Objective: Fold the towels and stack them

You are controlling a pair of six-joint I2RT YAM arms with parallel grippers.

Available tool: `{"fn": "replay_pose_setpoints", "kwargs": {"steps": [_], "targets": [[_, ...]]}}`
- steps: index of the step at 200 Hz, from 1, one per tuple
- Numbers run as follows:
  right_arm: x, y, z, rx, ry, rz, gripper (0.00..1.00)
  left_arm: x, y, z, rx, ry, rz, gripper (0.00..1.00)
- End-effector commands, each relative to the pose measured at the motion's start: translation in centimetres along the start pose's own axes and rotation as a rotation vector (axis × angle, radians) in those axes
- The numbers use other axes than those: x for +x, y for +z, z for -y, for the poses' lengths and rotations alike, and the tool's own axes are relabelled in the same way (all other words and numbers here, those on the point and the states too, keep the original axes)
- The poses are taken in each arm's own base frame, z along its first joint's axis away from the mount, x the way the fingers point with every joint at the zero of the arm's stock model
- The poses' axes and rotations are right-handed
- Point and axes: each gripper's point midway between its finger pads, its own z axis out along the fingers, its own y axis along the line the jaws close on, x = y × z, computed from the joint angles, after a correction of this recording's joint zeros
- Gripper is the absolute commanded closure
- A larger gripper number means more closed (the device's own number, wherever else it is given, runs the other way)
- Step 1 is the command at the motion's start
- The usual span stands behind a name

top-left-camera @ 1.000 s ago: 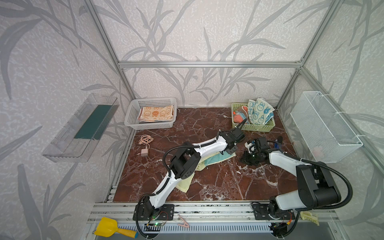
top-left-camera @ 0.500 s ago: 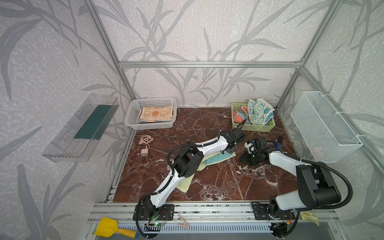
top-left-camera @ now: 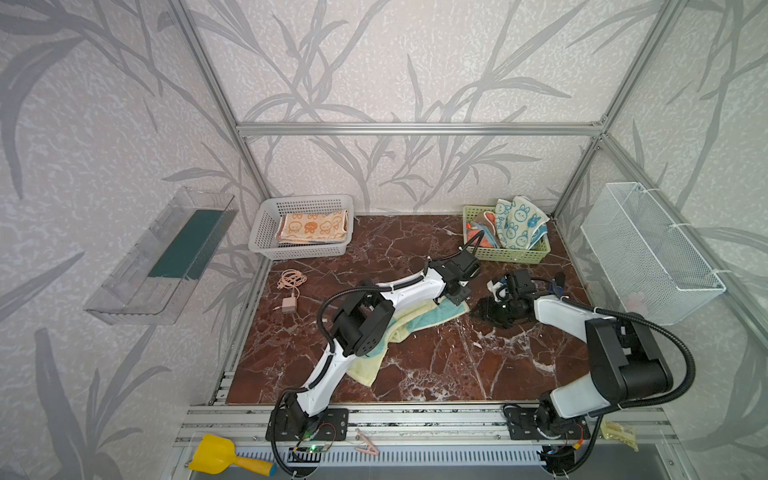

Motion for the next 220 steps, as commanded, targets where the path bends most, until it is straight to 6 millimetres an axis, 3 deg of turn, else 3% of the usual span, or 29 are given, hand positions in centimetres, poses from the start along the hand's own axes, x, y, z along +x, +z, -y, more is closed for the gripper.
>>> {"fn": "replay_pose_setpoints", "kwargs": {"steps": [1,29,52,63,76,98,108,124,146,164,191,220], "targets": [[-1.0,1.1,-0.8,0.026,-0.012,0.002,0.41,-1.9,-3.3,1.0,0.102,-0.018,0.088,1.00],[-1.5,2.7,-1.6,0.085,-0.048,-0.023,0.41,-2.3,-5.0,0.8,0.152,-0.061,0.131,1.00],[-0.4,5.1,-0.8,0.176,-0.063,-0.109,0.48,-2.7,-6.5,-0.6,0.200,-0.145,0.169,1.00],[0.0,5.7,-0.4,0.206,-0.060,-0.123,0.58,-2.9,-7.4,-1.2,0.258,-0.178,0.204,1.00],[0.2,6.0,-0.3,0.215,-0.054,-0.118,0.78,-2.8,-8.3,-2.2,0.307,-0.229,0.247,1.00],[-1.0,4.3,-1.3,0.241,-0.098,-0.030,1.00,-2.4,-10.2,-4.2,0.332,-0.278,0.317,1.00],[-2.1,2.8,-2.1,0.265,-0.135,0.022,1.00,-2.2,-11.5,-5.1,0.323,-0.272,0.340,1.00],[-4.7,-1.6,-4.9,0.288,-0.229,0.150,1.00,-2.3,-14.2,-6.2,0.293,-0.236,0.392,1.00],[-8.0,-8.3,-9.4,0.310,-0.360,0.326,1.00,-3.2,-18.9,-7.7,0.218,-0.181,0.479,1.00],[-9.3,-13.8,-13.0,0.319,-0.462,0.461,1.00,-3.9,-23.2,-8.7,0.151,-0.142,0.548,1.00],[-8.7,-21.2,-17.7,0.298,-0.598,0.622,1.00,-3.6,-30.5,-10.1,0.042,-0.120,0.654,1.00],[-5.6,-27.8,-21.6,0.310,-0.775,0.735,1.00,-2.4,-38.0,-10.1,0.010,-0.126,0.789,1.00]]}}
